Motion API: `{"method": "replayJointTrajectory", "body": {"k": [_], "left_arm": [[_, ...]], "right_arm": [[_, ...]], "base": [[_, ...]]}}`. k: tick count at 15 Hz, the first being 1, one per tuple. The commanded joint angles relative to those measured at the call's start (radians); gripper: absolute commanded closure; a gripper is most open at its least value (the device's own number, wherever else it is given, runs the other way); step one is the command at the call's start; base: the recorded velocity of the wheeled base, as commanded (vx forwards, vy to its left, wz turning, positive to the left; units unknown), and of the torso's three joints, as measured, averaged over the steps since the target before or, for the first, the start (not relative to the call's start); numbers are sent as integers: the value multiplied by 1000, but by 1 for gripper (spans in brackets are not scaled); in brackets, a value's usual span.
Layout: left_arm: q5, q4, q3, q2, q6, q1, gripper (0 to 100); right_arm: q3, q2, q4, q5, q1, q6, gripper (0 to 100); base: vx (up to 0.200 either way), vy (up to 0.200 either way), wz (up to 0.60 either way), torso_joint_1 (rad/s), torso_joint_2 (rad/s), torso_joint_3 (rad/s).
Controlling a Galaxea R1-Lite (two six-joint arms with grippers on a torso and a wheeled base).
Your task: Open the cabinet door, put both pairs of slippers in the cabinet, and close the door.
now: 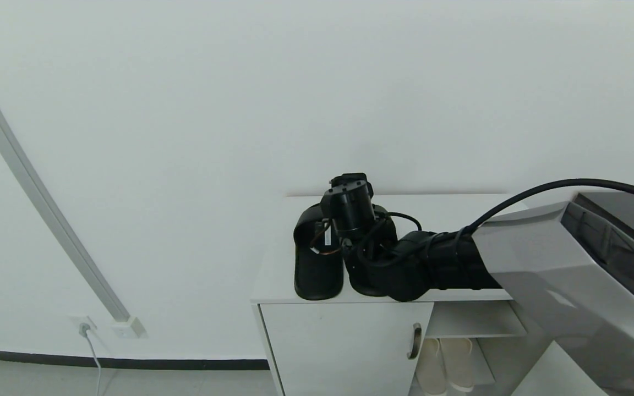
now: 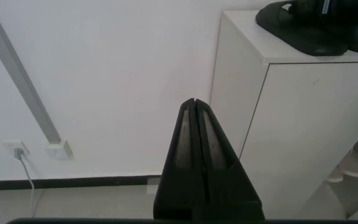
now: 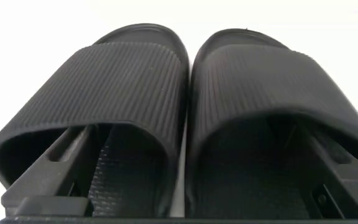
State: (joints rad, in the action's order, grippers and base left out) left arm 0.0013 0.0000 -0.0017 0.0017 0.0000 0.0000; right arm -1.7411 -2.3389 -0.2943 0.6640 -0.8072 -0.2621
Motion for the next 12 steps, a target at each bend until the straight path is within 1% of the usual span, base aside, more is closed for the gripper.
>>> {"method": "replayJointTrajectory", "body": {"k": [1, 3, 6, 7, 12], "left_arm": [[0, 0, 0, 0, 0, 0, 100], [0, 0, 0, 0, -2, 0, 100], [0, 0, 0, 0, -2, 0, 100], [2, 0, 0, 0, 0, 0, 100], [0, 0, 0, 0, -2, 0, 100]], "right_arm": [[-6, -10, 0, 0, 0, 1, 0], [-20, -26, 7, -3, 3, 3, 0], [-92, -71, 9, -7, 28, 7, 0], [-112, -77, 10, -9, 33, 7, 100], [-120, -79, 24, -7, 36, 11, 100]], "base": [[0, 0, 0, 0, 0, 0], [0, 0, 0, 0, 0, 0], [0, 0, 0, 0, 0, 0], [0, 0, 0, 0, 0, 0], [0, 0, 0, 0, 0, 0]]}}
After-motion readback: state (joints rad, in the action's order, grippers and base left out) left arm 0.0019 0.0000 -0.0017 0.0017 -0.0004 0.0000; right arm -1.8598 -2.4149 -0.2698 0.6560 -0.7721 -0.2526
